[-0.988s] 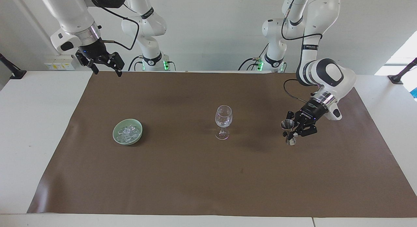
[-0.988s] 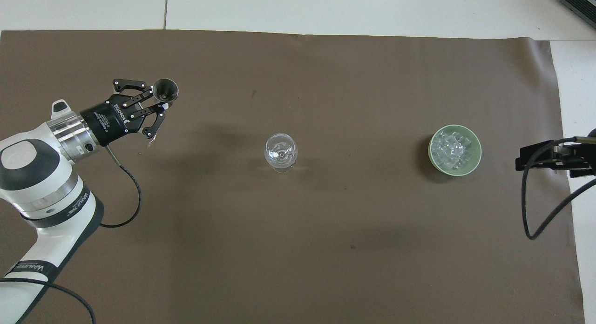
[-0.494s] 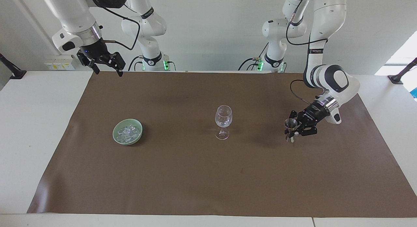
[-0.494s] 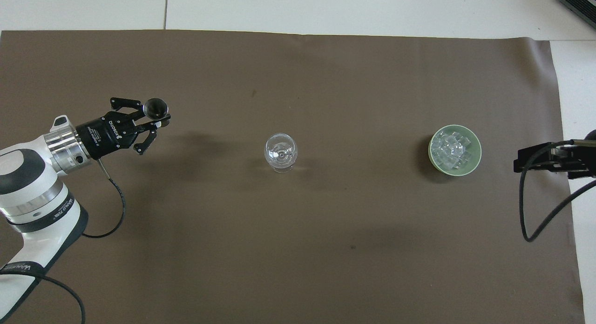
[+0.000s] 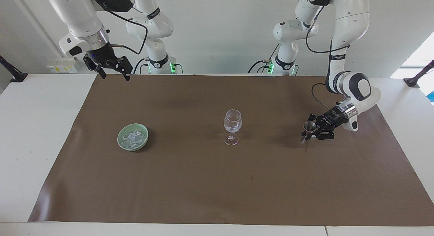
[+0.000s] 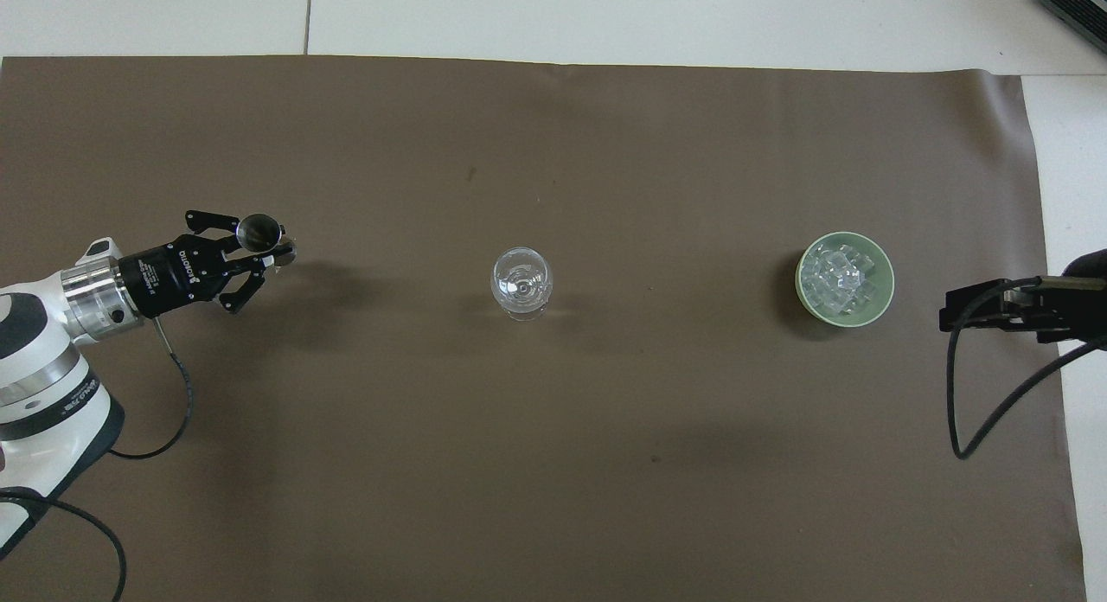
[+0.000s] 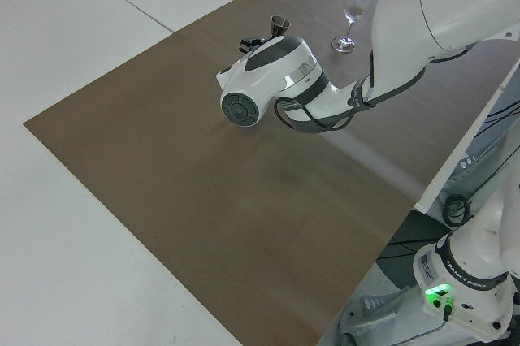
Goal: Pour wine and add ice with both arms
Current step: 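Lower the silver cup with the left gripper while the right gripper advances, then reach the right gripper down into the green bowl of ice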
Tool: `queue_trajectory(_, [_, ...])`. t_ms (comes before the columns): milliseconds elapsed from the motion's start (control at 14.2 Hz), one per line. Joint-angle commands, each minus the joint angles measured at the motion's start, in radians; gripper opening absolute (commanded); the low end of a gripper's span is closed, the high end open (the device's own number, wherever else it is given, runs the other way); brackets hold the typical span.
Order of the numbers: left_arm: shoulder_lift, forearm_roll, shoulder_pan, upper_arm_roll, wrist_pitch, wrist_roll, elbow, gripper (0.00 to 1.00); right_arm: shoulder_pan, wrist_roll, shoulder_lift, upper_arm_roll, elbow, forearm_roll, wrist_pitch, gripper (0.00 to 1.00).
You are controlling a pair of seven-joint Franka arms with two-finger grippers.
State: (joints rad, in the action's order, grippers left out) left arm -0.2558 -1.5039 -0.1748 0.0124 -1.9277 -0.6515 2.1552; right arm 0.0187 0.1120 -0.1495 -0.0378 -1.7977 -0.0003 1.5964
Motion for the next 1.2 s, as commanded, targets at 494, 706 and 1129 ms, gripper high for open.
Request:
queue_trajectory(494, [-0.135,0.102,-0.159,-0.008,0.188,0.067,-0.049,0.0,-0.003,-0.04,-0.007,0.006,-0.12,-0.007,0.198,1.0])
queue_trajectory(706, [-0.151,0.102,-0.178,-0.009,0.2,0.076,-0.041,0.0,-0.01,-0.054,0.031,0.006,-0.138,-0.007,0.236,1.0])
queue_trajectory(1129, [-0.166,0.1,-0.178,-0.009,0.188,0.095,-0.043,0.2,-0.013,-0.256,0.073,0.003,-0.304,-0.01,0.445,1.0])
